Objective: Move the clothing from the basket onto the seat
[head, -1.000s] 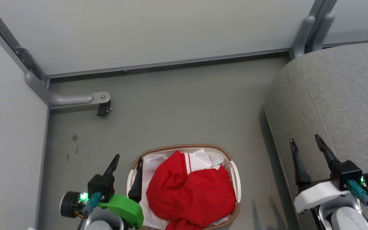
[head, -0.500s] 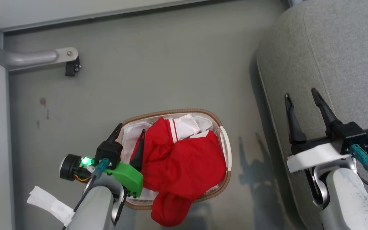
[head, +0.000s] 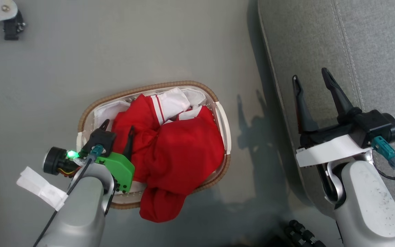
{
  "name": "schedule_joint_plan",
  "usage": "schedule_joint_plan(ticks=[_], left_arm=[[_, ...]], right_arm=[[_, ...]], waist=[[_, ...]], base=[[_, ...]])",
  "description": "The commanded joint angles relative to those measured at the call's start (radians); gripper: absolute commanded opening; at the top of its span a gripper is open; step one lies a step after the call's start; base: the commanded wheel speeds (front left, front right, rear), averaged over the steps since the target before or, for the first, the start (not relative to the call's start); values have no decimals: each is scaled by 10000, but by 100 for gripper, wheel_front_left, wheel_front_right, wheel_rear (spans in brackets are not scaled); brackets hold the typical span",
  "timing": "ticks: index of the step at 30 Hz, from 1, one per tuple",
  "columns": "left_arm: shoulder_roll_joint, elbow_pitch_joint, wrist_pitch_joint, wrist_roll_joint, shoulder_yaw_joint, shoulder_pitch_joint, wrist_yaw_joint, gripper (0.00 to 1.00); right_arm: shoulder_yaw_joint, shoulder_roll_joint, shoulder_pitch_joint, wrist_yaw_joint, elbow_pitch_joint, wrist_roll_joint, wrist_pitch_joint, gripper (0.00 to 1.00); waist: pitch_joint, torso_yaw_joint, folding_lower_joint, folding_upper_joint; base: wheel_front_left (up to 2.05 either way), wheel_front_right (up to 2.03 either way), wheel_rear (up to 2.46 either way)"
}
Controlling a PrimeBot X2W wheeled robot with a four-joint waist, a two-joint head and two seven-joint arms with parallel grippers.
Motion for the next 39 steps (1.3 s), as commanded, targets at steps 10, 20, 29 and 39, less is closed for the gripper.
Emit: schedule_joint_plan(ticks=[10,20,29,39], left_arm=[[361,1709,297,16,-15,-1657,166,100],[475,2740,664,-133,-26,-2525,390,100],[390,3430,1635,-409,-170,-2817,71,73],[193,3445,1164,-589,-464,-2472,-100,0]], right_arm=[[546,-25,-439,-6,-137,358,-46,100],[960,-26,-421,-6,-107,594,-46,100],[1206,-27,-354,-6,-136,650,-46,100],[1198,-27,-267,-6,1,527,-46,100]], waist=[[1398,-1074,-1,0],[1534,-1313,-1,0],[1551,-1451,-1,0],[1169,-1332,-1,0]], base=[[0,0,0],[0,0,0],[0,0,0],[0,0,0]])
